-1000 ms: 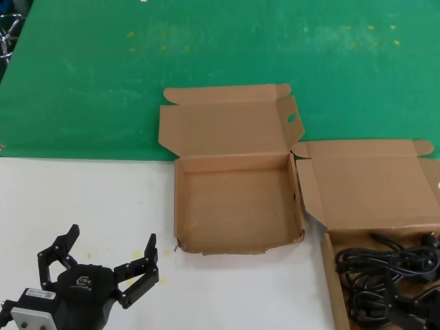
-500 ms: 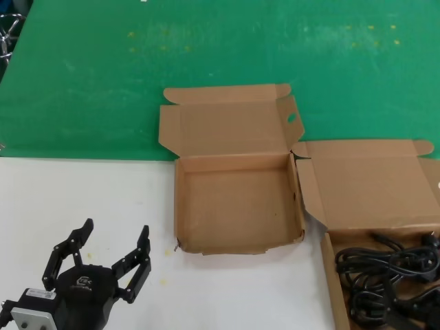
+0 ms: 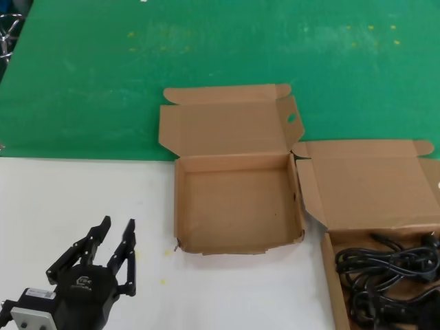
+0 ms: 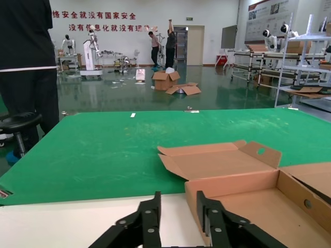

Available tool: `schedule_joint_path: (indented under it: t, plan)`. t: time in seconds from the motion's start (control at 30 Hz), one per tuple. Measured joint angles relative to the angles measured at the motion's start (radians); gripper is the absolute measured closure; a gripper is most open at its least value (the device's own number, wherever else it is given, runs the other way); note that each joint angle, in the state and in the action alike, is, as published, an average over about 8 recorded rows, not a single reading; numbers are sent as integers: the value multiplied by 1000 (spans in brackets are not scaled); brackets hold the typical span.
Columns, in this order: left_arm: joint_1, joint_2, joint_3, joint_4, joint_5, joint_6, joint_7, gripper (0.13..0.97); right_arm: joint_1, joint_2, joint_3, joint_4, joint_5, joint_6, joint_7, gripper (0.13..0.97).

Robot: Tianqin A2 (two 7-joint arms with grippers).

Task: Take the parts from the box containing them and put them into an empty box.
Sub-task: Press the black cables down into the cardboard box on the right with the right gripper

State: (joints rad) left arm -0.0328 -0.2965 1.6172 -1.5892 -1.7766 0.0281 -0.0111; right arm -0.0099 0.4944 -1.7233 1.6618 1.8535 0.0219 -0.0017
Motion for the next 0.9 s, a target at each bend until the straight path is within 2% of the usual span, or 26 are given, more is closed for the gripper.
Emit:
schedule_joint_path:
  t: [0.13, 0.27, 0.43, 0.53, 0.67, 0.9]
  plan:
    - [0, 0, 0, 0, 0, 0, 0, 778, 24, 178, -72, 38, -50, -35, 74, 129]
    - [0, 0, 0, 0, 0, 0, 0, 829, 53, 326, -84, 77, -201, -149, 239, 129]
    - [0, 0, 0, 0, 0, 0, 0, 901, 102, 435, -55, 124, -419, -356, 445, 129]
    - [0, 0, 0, 0, 0, 0, 0, 921, 150, 468, -48, 143, -514, -477, 515, 129]
    - [0, 0, 0, 0, 0, 0, 0, 943, 239, 491, -66, 144, -576, -619, 529, 129]
    - [0, 0, 0, 0, 0, 0, 0, 961, 417, 489, -128, 104, -596, -814, 451, 129]
